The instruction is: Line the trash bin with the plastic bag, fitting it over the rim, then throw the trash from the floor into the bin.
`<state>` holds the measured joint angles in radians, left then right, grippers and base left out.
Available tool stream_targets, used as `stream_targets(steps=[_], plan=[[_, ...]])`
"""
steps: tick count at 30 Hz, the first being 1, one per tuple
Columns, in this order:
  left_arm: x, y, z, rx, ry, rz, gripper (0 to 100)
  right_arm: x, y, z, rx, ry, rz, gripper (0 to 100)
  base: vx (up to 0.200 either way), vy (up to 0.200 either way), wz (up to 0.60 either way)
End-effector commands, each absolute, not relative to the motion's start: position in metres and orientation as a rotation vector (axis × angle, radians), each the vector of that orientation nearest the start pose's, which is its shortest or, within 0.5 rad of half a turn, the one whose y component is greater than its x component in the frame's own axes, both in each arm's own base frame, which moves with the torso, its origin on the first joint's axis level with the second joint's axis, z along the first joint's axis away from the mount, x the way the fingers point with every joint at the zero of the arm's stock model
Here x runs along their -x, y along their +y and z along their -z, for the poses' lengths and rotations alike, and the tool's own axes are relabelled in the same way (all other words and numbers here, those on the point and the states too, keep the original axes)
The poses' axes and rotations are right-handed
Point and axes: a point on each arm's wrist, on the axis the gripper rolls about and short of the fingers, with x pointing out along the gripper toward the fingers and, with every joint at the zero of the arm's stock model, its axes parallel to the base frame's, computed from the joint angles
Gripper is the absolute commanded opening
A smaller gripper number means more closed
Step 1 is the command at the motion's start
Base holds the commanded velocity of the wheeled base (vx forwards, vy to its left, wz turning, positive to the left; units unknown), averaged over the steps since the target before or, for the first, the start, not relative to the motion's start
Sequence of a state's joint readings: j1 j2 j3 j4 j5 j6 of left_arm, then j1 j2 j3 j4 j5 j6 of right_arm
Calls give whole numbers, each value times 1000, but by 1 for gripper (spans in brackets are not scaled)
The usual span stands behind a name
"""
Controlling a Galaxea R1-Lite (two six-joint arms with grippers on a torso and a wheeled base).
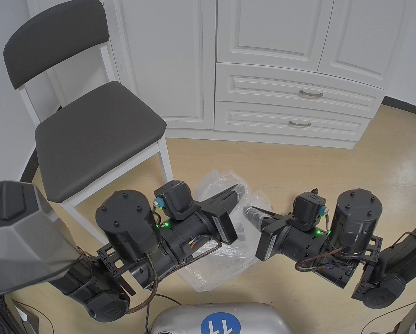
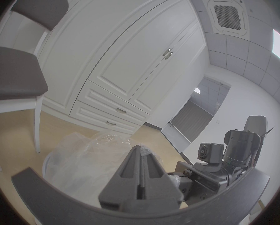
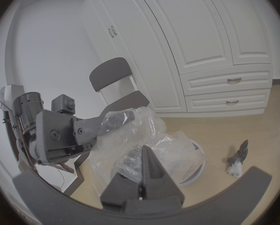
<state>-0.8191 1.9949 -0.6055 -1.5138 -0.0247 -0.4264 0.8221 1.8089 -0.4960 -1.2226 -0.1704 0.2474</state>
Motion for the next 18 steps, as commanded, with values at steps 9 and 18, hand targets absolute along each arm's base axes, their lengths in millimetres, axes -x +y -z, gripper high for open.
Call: stream_targets(steps=[9, 18], plan=[[-241, -254, -98, 461, 149, 832, 0, -229, 213, -106, -234, 253, -604, 0, 0, 0, 0], [-253, -262, -74, 459, 202, 810, 0, -249, 216, -92, -288, 293, -578, 0, 0, 0, 0]])
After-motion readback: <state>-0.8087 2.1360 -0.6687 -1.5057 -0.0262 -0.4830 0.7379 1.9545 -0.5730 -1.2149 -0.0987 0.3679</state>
